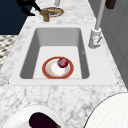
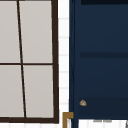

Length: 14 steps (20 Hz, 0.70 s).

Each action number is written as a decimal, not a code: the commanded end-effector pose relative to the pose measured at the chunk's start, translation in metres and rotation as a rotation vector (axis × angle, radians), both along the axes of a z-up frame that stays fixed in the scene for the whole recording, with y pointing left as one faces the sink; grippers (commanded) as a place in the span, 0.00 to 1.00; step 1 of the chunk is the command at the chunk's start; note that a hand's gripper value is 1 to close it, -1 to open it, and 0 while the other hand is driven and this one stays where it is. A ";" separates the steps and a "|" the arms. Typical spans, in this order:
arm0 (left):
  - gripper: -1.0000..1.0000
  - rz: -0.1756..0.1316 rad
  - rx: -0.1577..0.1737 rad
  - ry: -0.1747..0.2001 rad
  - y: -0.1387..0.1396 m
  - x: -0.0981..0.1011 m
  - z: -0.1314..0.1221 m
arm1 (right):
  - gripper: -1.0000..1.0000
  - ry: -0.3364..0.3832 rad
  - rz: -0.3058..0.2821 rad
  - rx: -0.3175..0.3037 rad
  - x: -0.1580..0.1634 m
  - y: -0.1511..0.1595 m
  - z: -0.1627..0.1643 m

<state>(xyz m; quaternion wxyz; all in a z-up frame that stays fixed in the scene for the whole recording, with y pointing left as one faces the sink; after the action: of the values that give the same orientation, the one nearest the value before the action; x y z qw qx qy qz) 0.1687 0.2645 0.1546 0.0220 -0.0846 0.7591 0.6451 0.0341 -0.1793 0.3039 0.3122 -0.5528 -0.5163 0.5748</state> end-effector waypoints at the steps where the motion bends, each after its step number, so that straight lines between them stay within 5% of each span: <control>1: 0.50 0.000 0.000 0.000 0.000 0.000 0.000 | 0.00 0.047 0.061 0.058 -0.002 0.000 0.017; 6: 0.50 0.000 0.000 0.000 0.000 0.000 0.000 | 0.00 0.077 0.108 0.042 -0.012 0.000 0.034; 7: 0.50 0.000 0.000 0.000 0.000 0.000 0.000 | 0.00 0.090 0.082 0.026 -0.006 -0.007 0.029; 8: 0.50 0.000 0.000 0.000 0.000 0.000 0.000 | 0.00 0.018 0.018 0.022 -0.009 -0.008 0.029; 9: 0.50 0.000 0.000 0.000 0.000 0.000 0.000 | 0.00 0.016 0.065 -0.008 -0.008 0.001 0.030; 11: 0.50 0.000 0.000 0.000 0.000 0.000 0.000 | 0.00 0.013 0.059 0.002 -0.008 0.000 0.032; 14: 0.50 0.000 0.000 0.000 0.000 0.000 0.000 | 0.00 0.102 0.094 0.033 -0.008 -0.006 0.042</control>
<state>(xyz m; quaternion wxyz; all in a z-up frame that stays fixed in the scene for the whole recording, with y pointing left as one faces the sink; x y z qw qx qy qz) 0.1687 0.2645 0.1546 0.0220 -0.0846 0.7591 0.6451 0.0261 -0.1821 0.3389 0.3018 -0.5248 -0.5302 0.5936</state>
